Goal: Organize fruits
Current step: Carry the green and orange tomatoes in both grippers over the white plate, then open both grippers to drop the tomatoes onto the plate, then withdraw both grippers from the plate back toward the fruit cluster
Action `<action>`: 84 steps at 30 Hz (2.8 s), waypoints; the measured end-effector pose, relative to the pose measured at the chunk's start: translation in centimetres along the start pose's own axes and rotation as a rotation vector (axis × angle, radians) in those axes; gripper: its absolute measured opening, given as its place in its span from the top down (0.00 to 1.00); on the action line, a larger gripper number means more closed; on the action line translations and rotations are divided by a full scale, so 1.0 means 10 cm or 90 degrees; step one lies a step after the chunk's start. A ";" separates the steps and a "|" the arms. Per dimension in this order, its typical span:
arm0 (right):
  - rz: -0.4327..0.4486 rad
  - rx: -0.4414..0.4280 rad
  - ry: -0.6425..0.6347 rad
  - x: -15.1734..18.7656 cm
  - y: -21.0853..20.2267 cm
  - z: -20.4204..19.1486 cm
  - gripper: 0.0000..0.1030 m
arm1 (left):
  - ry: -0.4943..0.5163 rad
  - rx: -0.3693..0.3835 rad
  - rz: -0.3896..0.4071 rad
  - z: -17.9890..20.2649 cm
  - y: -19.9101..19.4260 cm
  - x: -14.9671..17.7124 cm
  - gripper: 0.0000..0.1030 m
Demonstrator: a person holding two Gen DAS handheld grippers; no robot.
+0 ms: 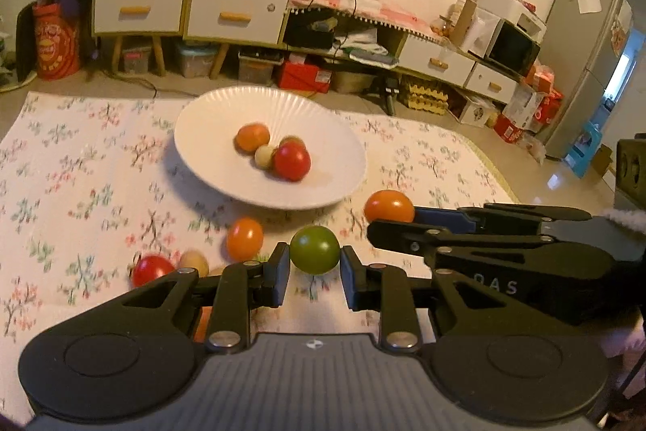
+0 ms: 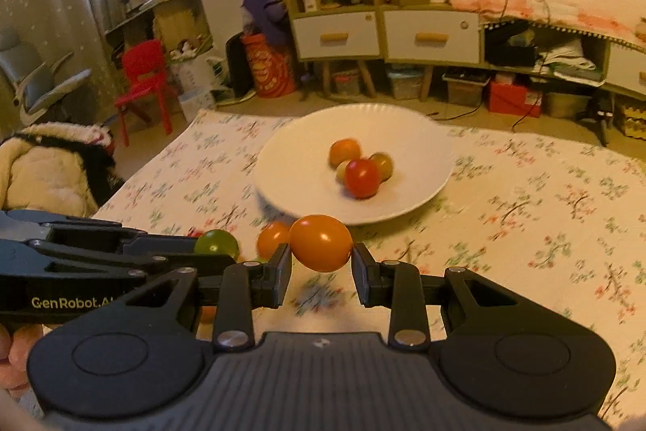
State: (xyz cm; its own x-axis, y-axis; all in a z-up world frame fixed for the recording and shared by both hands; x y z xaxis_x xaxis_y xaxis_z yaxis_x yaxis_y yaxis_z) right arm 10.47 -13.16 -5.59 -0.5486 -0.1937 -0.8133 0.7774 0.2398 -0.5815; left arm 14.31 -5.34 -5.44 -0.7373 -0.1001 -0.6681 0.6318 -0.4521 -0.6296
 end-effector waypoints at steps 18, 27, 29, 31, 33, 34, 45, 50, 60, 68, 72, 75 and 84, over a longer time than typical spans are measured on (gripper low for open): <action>-0.009 0.024 0.029 -0.13 0.31 0.47 0.72 | -0.030 -0.012 0.019 -0.23 0.36 -0.37 0.83; -0.019 0.031 0.018 -0.17 0.52 0.53 0.72 | 0.031 -0.052 0.013 -0.23 0.61 -0.45 0.83; -0.022 0.037 0.005 -0.19 0.56 0.54 0.72 | 0.047 -0.070 0.009 -0.25 0.66 -0.45 0.83; -0.023 0.041 -0.009 -0.22 0.60 0.54 0.72 | 0.058 -0.081 0.005 -0.27 0.70 -0.45 0.83; -0.027 0.045 -0.021 -0.23 0.65 0.54 0.72 | 0.065 -0.090 0.000 -0.28 0.73 -0.44 0.83; -0.029 0.048 -0.026 -0.23 0.67 0.54 0.72 | 0.066 -0.093 -0.001 -0.31 0.74 -0.45 0.83; -0.042 0.064 -0.064 -0.26 0.73 0.53 0.72 | 0.072 -0.110 0.001 -0.33 0.78 -0.49 0.82; -0.041 0.064 -0.063 -0.28 0.73 0.54 0.72 | 0.087 -0.110 0.011 -0.32 0.75 -0.52 0.81; -0.026 0.067 -0.046 -0.31 0.60 0.58 0.46 | 0.087 -0.109 0.031 -0.32 0.62 -0.55 0.53; -0.009 0.069 -0.026 -0.28 0.41 0.55 0.32 | 0.100 -0.104 0.036 -0.25 0.45 -0.46 0.32; -0.005 0.070 -0.020 -0.26 0.33 0.52 0.26 | 0.113 -0.102 0.038 -0.22 0.35 -0.40 0.25; -0.006 0.064 -0.015 -0.22 0.27 0.47 0.23 | 0.126 -0.113 0.039 -0.23 0.29 -0.36 0.22; -0.007 0.046 -0.028 -0.15 0.17 0.26 0.18 | 0.108 -0.121 0.030 -0.36 0.12 -0.22 0.16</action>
State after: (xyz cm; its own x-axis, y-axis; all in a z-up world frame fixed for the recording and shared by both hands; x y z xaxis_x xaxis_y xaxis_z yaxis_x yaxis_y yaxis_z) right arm 13.42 -14.93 -5.37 -0.5452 -0.2374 -0.8040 0.7921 0.1683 -0.5868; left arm 17.53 -2.46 -6.14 -0.6654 0.0398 -0.7454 0.7100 -0.2747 -0.6484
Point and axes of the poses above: each gripper's, at about its wrist camera, not at the fingertips, and y roughly the way its jaws point, z to its right, x to its underside, the point moved 10 cm from there along y, roughly the way its jaws point, and after that the axes turned 13 degrees about -y, right-handed, at the moved point
